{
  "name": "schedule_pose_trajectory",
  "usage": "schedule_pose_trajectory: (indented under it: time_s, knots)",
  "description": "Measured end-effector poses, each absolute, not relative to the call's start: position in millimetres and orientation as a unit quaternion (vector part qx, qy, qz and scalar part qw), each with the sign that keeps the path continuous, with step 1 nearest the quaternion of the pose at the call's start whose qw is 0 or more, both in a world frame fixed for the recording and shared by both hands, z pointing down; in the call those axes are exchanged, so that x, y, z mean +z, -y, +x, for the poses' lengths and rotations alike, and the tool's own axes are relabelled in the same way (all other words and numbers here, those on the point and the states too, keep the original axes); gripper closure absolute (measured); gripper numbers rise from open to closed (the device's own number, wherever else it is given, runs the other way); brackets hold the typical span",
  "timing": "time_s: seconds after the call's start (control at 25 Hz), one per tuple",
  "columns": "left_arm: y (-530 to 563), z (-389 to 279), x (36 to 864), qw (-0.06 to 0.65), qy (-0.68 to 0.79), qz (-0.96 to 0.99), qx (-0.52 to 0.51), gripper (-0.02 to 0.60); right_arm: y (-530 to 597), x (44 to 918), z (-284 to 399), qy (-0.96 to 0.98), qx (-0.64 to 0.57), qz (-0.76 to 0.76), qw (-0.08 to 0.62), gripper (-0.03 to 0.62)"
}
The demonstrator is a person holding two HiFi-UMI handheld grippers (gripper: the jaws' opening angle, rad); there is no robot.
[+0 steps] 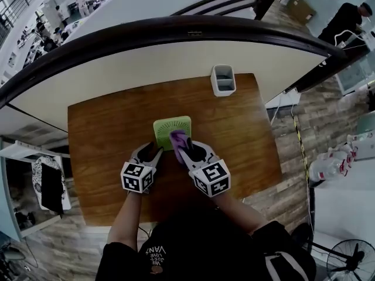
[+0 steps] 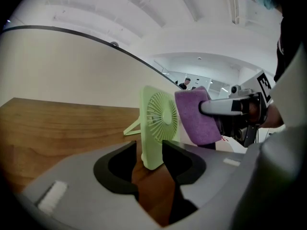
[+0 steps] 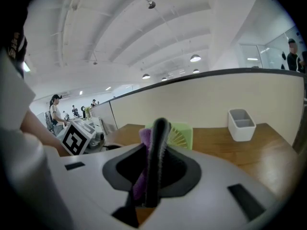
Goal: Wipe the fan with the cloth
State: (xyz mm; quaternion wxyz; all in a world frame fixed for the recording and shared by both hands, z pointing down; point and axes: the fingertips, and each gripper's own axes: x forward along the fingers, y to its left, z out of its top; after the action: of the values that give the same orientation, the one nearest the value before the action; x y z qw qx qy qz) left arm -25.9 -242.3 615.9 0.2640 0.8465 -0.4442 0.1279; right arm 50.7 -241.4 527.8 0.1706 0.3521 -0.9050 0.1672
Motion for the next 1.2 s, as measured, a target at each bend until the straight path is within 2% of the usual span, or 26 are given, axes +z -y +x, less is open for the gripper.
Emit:
schedule_pose_trajectory:
  time_s: [0.36, 0.52, 0.72, 1.2]
  knots:
    - [248.8, -20.8, 635.8, 0.276, 0.445, 0.839, 0.149, 0.431, 258.4, 520.7, 12.8, 0.932, 0.108, 0.308, 0.159, 0.510]
    - [247.6, -21.4, 636.0, 0.277, 0.449, 0.836, 0.148, 0.484, 258.2, 520.1, 1.5, 0.938, 0.101, 0.299, 0.146, 0.510]
    - [247.1, -22.5, 634.7, 0.280, 0.449, 0.835, 0.147, 0.486, 261.6, 524.9, -12.0, 0.938, 0.099, 0.300, 0.143, 0.510]
    - [248.1, -22.5, 635.2, 0.290, 0.441, 0.835, 0.156, 0.489, 272.2, 530.4, 10.4, 0.920, 0.119, 0.337, 0.159, 0.510]
